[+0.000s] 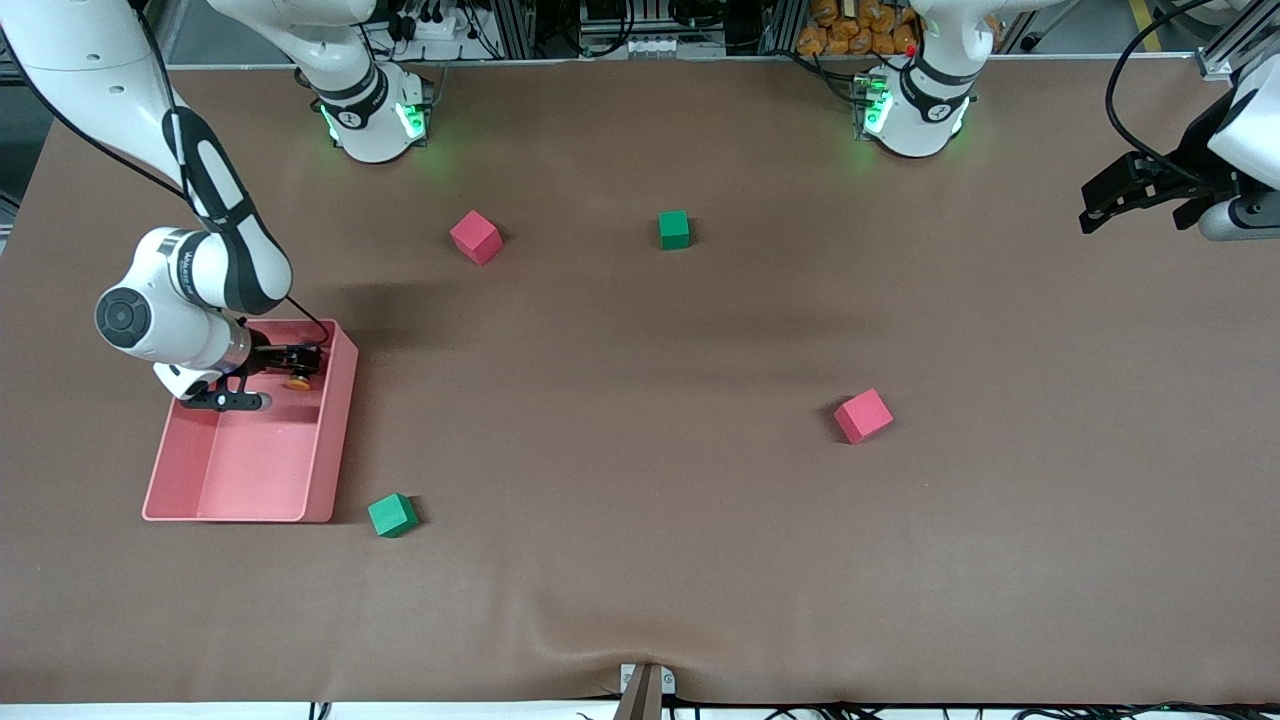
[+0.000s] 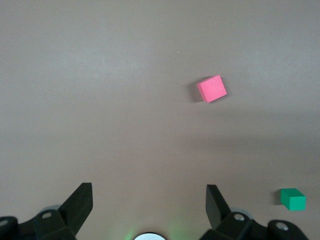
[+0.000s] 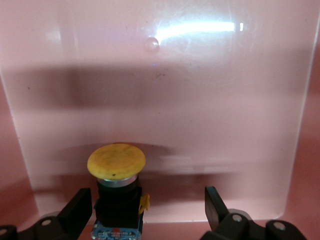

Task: Place and upright button with both arms
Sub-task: 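Lower the right gripper and grasp the yellow button's body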

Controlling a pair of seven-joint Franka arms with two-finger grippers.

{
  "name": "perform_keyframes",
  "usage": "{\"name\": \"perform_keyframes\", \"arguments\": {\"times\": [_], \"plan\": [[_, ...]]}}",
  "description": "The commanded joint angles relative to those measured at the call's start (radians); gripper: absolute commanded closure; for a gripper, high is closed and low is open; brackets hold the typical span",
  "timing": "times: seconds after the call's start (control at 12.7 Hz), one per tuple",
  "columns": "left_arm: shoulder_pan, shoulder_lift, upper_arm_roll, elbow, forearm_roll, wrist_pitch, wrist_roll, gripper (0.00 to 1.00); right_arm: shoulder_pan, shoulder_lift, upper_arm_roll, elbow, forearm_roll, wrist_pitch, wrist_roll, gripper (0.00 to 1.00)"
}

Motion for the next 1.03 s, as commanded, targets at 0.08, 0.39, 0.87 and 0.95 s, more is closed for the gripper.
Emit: {"name": "perform_keyframes", "arguments": {"times": [0.08,0.39,0.87,0.95], "plan": [[0.008,-0.011,0.0,-0.009,-0.017,0.007,0.001,0.0,-0.023,0.021,0.013,-0.008,-0.015,0.014,-0.011,0.0],[0.008,-0.01,0.0,-0.006,-0.017,0.008,0.002,0.0,-0.023,0.026,0.013,-0.002,-0.013,0.012,-0.008,0.68],[0.008,-0.01,0.0,-0.004,-0.017,0.008,0.002,0.0,-0.023,0.024,0.013,0.04,-0.012,0.0,-0.011,1.0],[0.009,-0.008,0.0,-0.003,-0.017,0.008,0.001,0.0,-0.025,0.02,0.013,0.06,-0.012,-0.002,-0.02,1.0]]}}
